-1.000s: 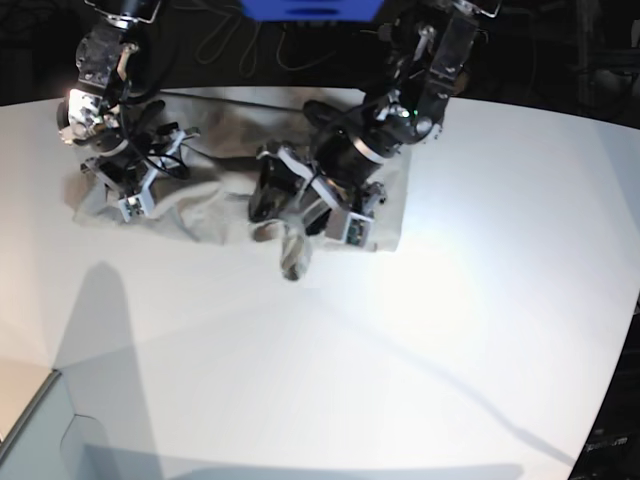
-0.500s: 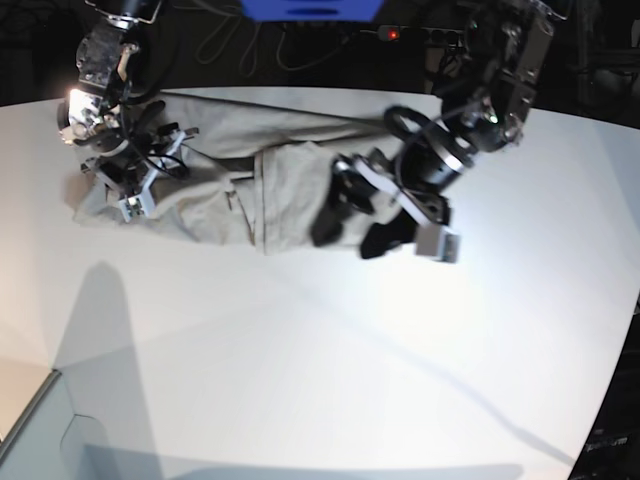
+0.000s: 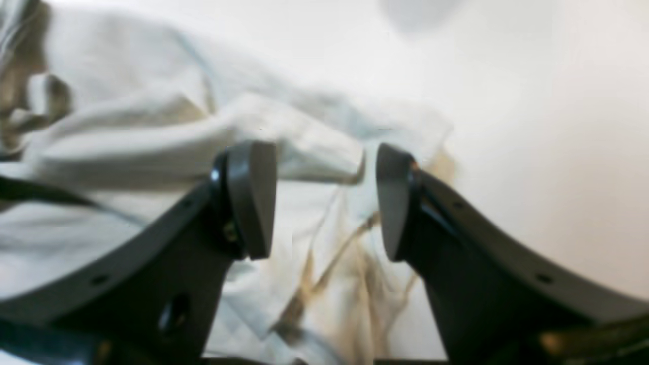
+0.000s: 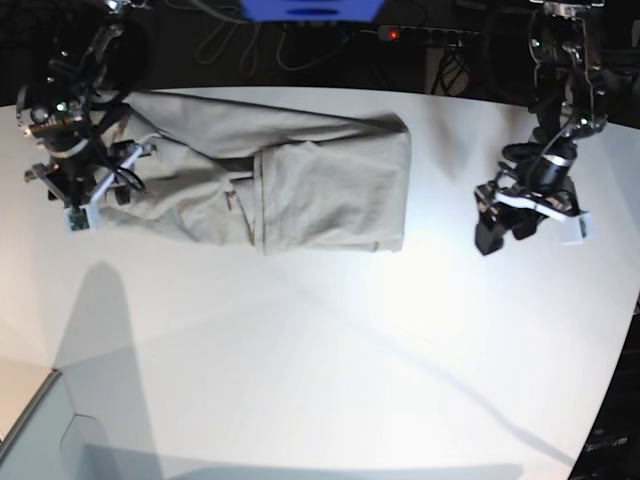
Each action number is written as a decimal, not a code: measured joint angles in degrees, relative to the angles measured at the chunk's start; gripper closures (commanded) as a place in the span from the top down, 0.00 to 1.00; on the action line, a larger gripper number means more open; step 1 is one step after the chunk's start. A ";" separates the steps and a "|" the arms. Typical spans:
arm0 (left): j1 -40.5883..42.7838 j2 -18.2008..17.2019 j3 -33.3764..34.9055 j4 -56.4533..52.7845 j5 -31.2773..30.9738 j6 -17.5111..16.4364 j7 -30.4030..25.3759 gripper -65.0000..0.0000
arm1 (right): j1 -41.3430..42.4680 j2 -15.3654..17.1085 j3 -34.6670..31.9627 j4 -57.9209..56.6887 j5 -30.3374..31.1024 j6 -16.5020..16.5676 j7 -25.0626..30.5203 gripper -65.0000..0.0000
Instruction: Layout the t-shirt on the table in an organized manner, then fold the t-shirt properly
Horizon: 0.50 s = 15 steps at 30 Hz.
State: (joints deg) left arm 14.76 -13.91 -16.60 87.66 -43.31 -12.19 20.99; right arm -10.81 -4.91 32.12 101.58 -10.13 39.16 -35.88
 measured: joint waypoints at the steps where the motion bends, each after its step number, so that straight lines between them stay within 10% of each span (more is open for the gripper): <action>1: 0.00 0.00 -0.70 -0.28 -0.02 0.00 0.00 0.67 | 0.31 0.15 0.57 -1.99 0.07 0.00 0.31 0.49; 15: 0.13 0.26 -1.68 -0.35 -0.04 0.00 -0.02 0.67 | 8.70 6.64 11.47 -24.92 0.57 -0.02 0.79 0.49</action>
State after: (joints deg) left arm 14.90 -13.65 -18.28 87.31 -43.35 -12.19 20.97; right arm -2.11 1.74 43.59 76.66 -9.56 39.13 -35.09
